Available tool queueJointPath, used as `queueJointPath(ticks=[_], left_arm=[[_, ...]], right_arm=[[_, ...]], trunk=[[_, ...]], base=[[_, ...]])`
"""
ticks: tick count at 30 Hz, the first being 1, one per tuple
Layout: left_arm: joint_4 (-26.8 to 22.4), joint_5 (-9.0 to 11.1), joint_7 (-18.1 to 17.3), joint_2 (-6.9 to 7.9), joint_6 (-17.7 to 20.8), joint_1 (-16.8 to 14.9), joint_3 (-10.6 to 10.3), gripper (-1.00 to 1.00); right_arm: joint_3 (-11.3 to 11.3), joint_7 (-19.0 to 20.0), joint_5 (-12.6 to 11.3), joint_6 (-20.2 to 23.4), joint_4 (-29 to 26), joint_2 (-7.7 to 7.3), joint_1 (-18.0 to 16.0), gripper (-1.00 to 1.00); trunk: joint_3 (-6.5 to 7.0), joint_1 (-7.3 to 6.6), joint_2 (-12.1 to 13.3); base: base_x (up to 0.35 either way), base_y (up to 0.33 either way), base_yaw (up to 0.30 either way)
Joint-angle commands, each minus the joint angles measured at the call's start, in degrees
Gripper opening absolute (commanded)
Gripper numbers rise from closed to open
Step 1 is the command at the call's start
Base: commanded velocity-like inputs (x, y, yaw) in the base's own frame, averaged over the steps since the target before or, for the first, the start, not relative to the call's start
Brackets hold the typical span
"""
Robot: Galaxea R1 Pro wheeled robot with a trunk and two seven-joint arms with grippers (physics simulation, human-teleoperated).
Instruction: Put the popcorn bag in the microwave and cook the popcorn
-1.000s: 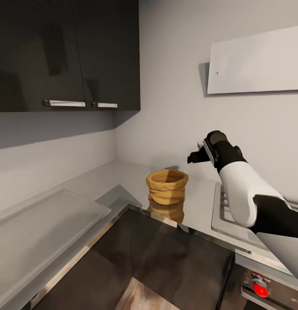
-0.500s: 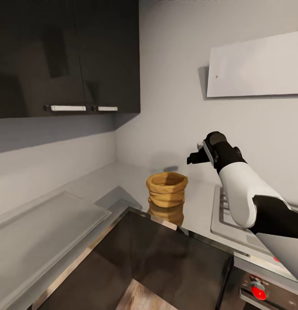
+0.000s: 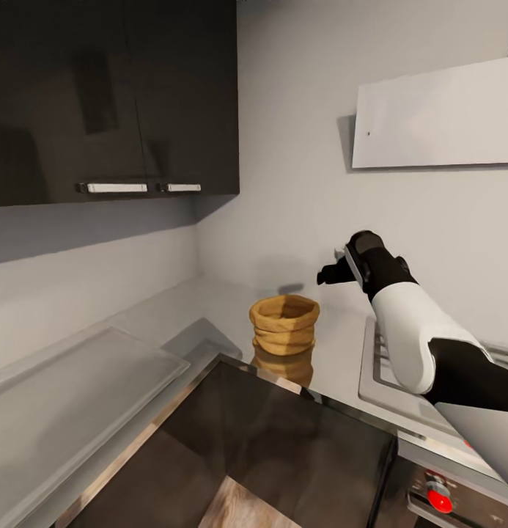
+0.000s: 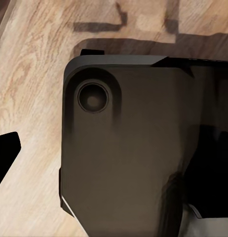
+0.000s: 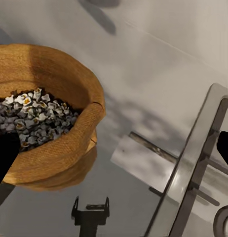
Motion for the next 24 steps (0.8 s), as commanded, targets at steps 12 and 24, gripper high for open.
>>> queueJointPath(ticks=[12,24], left_arm=[[-0.04,0.35,-0.06,0.00,-0.14,-0.02,0.04,1.00],[0.01,0.28,-0.17,0.05,-0.11,-0.02,-0.05,1.00]], right_arm=[[-5.41,-2.67,0.42,-10.93,0.28,0.62,5.06,1.00],[-5.75,-3.52,0.10,-14.53,2.76,0.67,6.26,1.00]], trunk=[[-0.07,0.00,-0.05],[-0.07,0.00,-0.05]], base=[[0.000,0.000,0.000],[0.134,0.000,0.000]])
